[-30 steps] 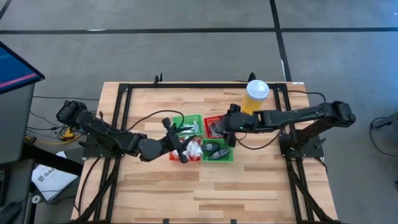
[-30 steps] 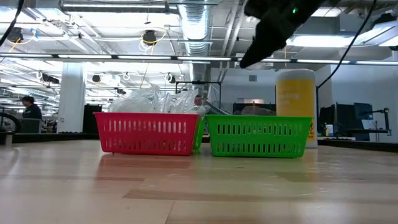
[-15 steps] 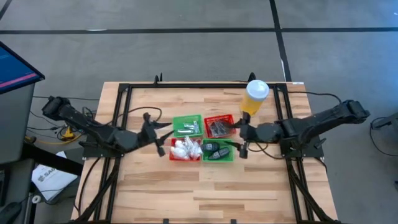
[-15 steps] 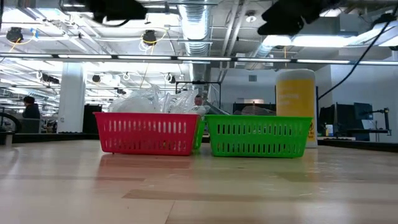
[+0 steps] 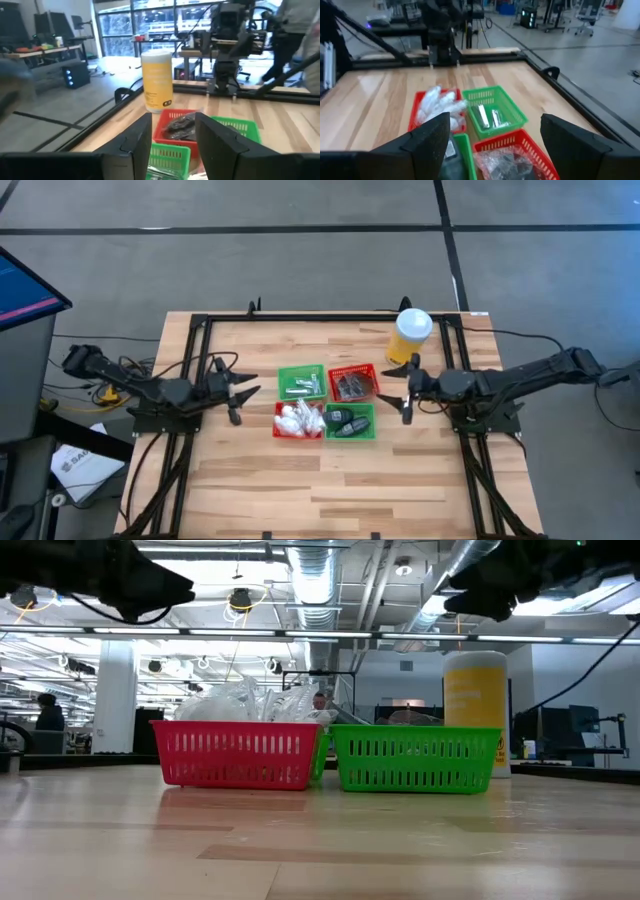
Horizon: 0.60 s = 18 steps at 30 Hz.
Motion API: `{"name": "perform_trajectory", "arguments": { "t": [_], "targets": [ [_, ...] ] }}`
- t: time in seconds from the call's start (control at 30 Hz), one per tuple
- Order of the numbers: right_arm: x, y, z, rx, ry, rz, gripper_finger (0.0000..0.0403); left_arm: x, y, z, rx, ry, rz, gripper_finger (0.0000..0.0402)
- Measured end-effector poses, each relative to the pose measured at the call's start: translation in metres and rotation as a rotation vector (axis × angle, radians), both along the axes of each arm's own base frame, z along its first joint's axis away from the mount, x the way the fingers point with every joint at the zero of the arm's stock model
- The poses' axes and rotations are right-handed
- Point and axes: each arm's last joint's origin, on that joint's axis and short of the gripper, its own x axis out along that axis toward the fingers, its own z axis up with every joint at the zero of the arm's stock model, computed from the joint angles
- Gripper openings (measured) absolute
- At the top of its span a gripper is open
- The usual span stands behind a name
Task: Pick & Place Travel size toiletries
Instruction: Return to Home Position
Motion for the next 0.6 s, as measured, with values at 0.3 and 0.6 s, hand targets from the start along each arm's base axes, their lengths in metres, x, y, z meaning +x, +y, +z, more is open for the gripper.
{"name": "perform_trajectory", "arguments": {
  "t": [0.3,0.6],
  "targets": [
    [-0.026,-0.009,-0.012,0.006,-0.074,-0.017,0.0296,-0.021,0.007,-0.014,0.003,-0.077,-0.025,0.014],
    [-0.052,-0.012,-0.024,0.013,-0.185,0.02,0.0296,-0.034,0.012,-0.021,0.048,-0.156,-0.107,0.014]
  ]
}}
